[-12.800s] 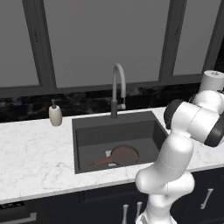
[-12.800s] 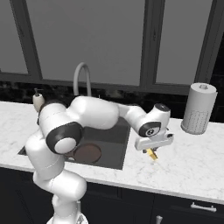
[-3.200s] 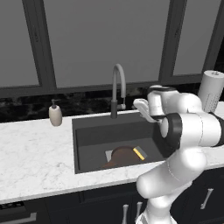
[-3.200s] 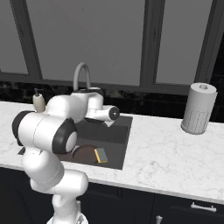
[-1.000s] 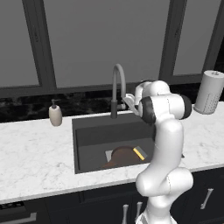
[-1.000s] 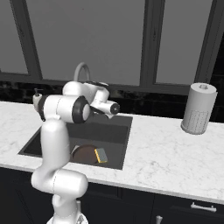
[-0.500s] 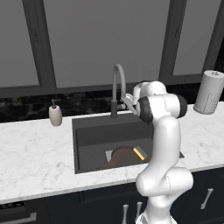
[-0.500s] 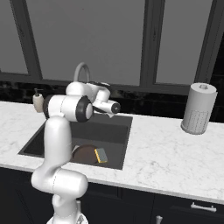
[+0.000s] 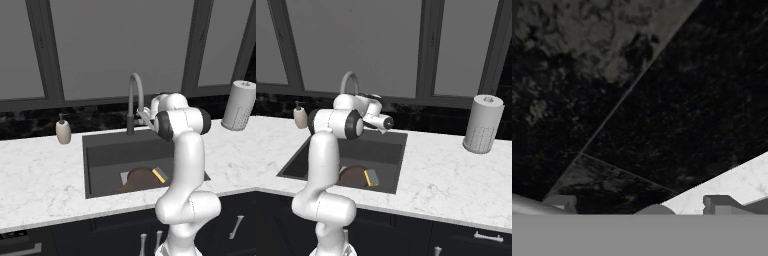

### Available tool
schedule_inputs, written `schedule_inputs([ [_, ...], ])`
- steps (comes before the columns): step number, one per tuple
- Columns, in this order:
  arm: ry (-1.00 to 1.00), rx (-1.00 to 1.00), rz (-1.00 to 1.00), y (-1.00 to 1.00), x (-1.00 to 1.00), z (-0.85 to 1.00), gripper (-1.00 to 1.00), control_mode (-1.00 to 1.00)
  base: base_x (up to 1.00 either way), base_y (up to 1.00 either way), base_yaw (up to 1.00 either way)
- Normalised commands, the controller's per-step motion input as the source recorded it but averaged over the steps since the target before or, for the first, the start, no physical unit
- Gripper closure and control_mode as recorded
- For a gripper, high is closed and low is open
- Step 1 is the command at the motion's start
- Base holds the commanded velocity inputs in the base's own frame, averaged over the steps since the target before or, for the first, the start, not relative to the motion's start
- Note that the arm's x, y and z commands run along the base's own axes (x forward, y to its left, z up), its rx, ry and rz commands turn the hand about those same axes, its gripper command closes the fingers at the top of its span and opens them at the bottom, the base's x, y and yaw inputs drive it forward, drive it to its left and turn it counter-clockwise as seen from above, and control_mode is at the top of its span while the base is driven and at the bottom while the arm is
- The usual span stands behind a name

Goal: Pick the pan and sponge and place them into the sink. Then turn on the water.

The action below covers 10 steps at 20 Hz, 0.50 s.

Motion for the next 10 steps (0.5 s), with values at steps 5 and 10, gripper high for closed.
schedule_inputs([
  [5,0.0,0.0,0.0,0.0,0.0,0.0,1.0,-1.0,0.0,0.0,0.0],
  [10,-0.03,0.05,-0.01,0.0,0.04,-0.15,1.0,-1.0,0.0,0.0,0.0],
])
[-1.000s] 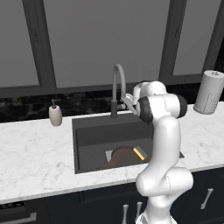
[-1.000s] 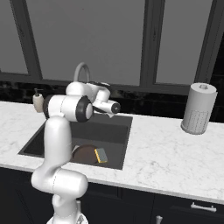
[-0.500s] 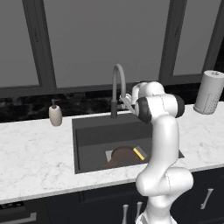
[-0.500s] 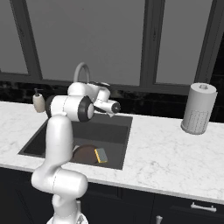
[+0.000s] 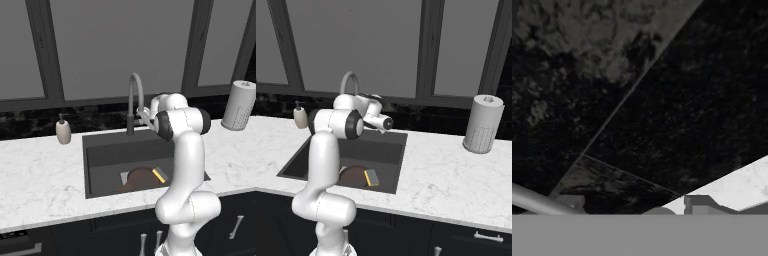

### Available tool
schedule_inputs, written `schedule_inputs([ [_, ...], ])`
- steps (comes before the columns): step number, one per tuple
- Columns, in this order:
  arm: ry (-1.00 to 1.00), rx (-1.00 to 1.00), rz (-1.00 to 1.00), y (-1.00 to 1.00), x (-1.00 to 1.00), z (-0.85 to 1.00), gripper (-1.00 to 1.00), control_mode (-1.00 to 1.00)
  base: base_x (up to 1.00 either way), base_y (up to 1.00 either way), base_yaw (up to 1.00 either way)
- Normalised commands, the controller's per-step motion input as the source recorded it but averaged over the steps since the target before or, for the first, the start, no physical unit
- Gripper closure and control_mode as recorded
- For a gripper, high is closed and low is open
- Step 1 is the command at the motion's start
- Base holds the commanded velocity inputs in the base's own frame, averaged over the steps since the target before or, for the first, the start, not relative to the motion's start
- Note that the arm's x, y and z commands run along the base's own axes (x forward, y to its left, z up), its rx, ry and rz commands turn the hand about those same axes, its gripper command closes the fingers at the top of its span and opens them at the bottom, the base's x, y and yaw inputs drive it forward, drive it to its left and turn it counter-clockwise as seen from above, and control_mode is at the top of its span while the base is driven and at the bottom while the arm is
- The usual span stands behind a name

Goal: Pick the pan and sponge and place them into the sink. Then turn on the water.

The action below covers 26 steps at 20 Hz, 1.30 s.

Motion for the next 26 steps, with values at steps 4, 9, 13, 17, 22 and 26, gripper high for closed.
schedule_inputs([
  [4,-0.01,0.24,-0.04,-0.15,0.17,-0.18,1.0,-1.0,0.0,0.0,0.0],
  [9,0.03,0.28,-0.12,-0.3,0.12,-0.12,1.0,-1.0,0.0,0.0,0.0],
  [13,0.22,0.25,-0.19,-0.17,0.21,0.0,1.0,-1.0,0.0,0.0,0.0],
  [17,0.26,0.26,-0.15,-0.25,0.14,-0.06,1.0,-1.0,0.0,0.0,0.0],
  [22,0.17,0.23,-0.04,-0.24,0.03,-0.17,1.0,-1.0,0.0,0.0,0.0],
  [26,0.0,0.0,0.0,0.0,-0.01,0.0,1.0,-1.0,0.0,0.0,0.0],
])
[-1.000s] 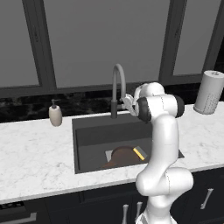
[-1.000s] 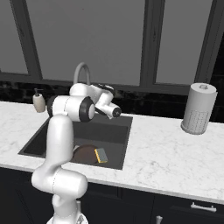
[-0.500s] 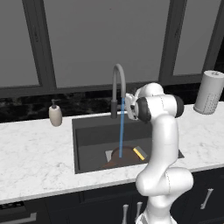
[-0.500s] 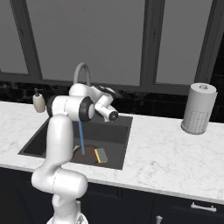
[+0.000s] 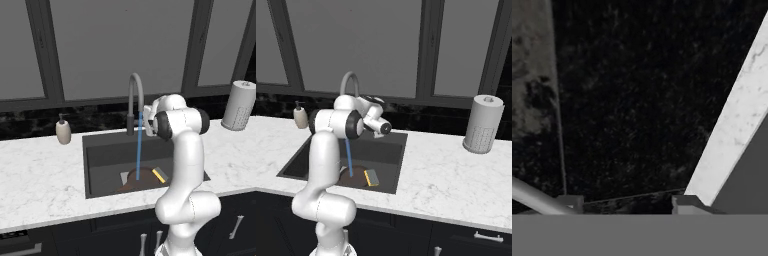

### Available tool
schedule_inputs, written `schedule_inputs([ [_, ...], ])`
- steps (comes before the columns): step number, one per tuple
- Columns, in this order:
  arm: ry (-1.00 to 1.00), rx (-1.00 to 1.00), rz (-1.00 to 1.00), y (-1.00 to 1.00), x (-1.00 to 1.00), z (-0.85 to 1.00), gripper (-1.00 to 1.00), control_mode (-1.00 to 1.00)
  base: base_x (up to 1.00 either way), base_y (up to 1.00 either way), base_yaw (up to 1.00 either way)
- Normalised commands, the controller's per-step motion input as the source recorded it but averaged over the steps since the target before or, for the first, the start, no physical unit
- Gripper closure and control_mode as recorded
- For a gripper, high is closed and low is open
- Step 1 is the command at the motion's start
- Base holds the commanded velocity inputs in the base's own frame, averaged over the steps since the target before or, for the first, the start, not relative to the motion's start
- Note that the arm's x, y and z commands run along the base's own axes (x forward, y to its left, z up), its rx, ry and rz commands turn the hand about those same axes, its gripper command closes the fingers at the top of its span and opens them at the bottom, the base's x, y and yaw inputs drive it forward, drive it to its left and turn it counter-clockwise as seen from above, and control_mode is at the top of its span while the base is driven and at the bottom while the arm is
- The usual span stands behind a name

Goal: Pick the pan and sponge and place them into the sink. Then turn on the water.

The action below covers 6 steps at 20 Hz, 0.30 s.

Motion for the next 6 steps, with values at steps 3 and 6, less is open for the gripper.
schedule_inputs([
  [3,0.0,0.0,0.0,0.0,0.0,0.0,1.0,-1.0,0.0,0.0,0.0],
  [6,0.0,0.0,0.0,0.0,0.0,0.0,1.0,-1.0,0.0,0.0,0.0],
])
